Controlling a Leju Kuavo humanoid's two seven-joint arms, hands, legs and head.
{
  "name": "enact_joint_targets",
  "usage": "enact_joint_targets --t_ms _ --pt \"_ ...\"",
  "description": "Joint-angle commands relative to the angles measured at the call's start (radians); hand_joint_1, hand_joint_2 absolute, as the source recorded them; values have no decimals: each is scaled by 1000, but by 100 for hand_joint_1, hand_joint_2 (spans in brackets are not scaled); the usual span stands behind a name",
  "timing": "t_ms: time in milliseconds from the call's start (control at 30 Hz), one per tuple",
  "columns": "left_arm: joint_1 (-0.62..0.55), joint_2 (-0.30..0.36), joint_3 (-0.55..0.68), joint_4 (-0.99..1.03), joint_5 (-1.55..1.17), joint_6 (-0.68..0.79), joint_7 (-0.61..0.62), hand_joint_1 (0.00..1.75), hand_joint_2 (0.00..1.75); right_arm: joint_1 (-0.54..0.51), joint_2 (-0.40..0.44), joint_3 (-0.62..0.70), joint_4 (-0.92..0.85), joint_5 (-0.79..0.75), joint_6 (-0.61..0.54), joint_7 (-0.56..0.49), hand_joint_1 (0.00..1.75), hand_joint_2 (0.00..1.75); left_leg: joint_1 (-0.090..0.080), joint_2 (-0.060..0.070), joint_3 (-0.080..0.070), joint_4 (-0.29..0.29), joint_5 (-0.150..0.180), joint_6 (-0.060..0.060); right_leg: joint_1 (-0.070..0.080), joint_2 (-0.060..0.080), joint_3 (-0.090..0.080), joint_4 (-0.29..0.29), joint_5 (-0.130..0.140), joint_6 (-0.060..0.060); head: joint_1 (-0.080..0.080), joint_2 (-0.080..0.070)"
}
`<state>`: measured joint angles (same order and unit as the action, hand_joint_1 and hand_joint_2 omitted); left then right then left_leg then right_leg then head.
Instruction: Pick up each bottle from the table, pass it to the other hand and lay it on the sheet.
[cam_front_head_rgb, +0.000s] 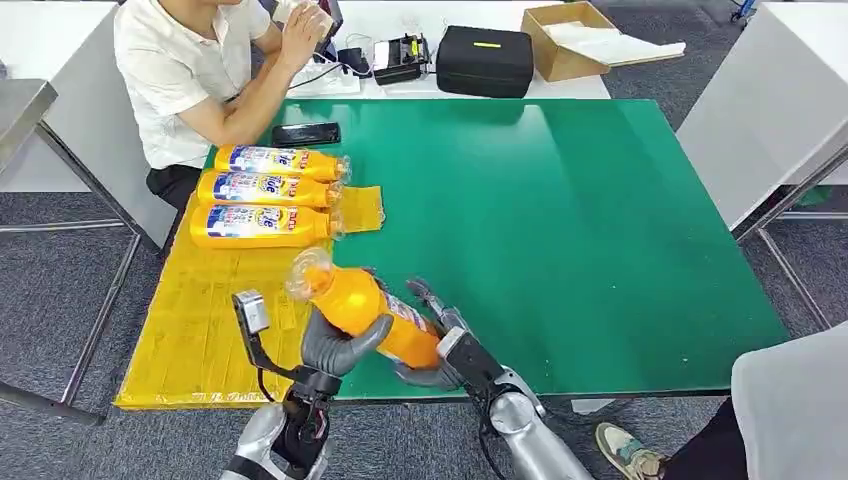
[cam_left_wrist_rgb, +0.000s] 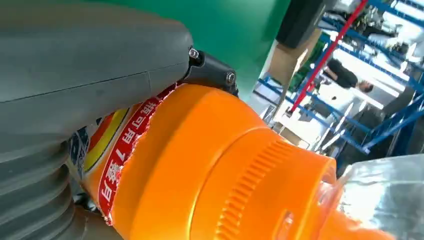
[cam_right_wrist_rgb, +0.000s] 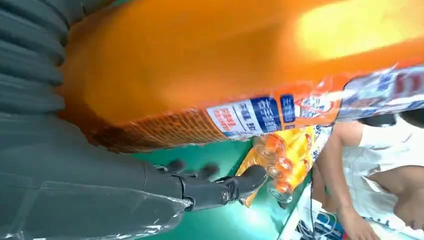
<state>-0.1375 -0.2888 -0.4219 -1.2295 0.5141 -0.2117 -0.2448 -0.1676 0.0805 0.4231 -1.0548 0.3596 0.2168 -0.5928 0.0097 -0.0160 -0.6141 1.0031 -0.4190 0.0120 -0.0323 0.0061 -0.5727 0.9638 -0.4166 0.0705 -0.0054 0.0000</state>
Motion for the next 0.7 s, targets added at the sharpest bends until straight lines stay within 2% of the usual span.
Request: enact_joint_targets --t_ms 33,133,233,333,367,633,700 --pt "87 43 92 -222 -356 51 -19 175 175 23 12 -89 -23 353 -334 141 0 175 1 4 3 0 -2 0 1 2 2 0 -1 -4 0 0" --pt "103 44 109 -248 -364 42 -11 175 175 34 8 -110 -39 361 -328 137 0 175 0 2 3 0 -1 0 1 1 2 0 -1 -3 0 0" --pt "117 28 152 -308 -549 109 -27 175 175 58 36 -219 -110 491 -473 169 0 175 1 2 3 1 -2 0 2 0 3 0 -2 -4 0 0" --pt "102 17 172 -344 -808 183 -42 175 175 74 63 -309 -200 599 -496 195 0 175 1 3 3 2 -3 0 1 1 3 2 -2 -5 0 0" --pt "87 16 174 -338 -866 197 -44 175 175 70 63 -321 -210 624 -499 199 0 175 0 1 -1 3 -2 0 1 0 -1 2 -2 -4 0 0" --pt "83 9 178 -325 -874 194 -46 175 175 69 70 -326 -201 631 -494 197 0 175 0 2 3 1 -1 0 1 0 3 0 -1 -4 0 0" --pt "66 27 166 -297 -1008 238 -19 175 175 59 74 -334 -191 661 -533 194 0 175 0 1 1 0 0 0 0 -1 1 0 -1 -3 0 0"
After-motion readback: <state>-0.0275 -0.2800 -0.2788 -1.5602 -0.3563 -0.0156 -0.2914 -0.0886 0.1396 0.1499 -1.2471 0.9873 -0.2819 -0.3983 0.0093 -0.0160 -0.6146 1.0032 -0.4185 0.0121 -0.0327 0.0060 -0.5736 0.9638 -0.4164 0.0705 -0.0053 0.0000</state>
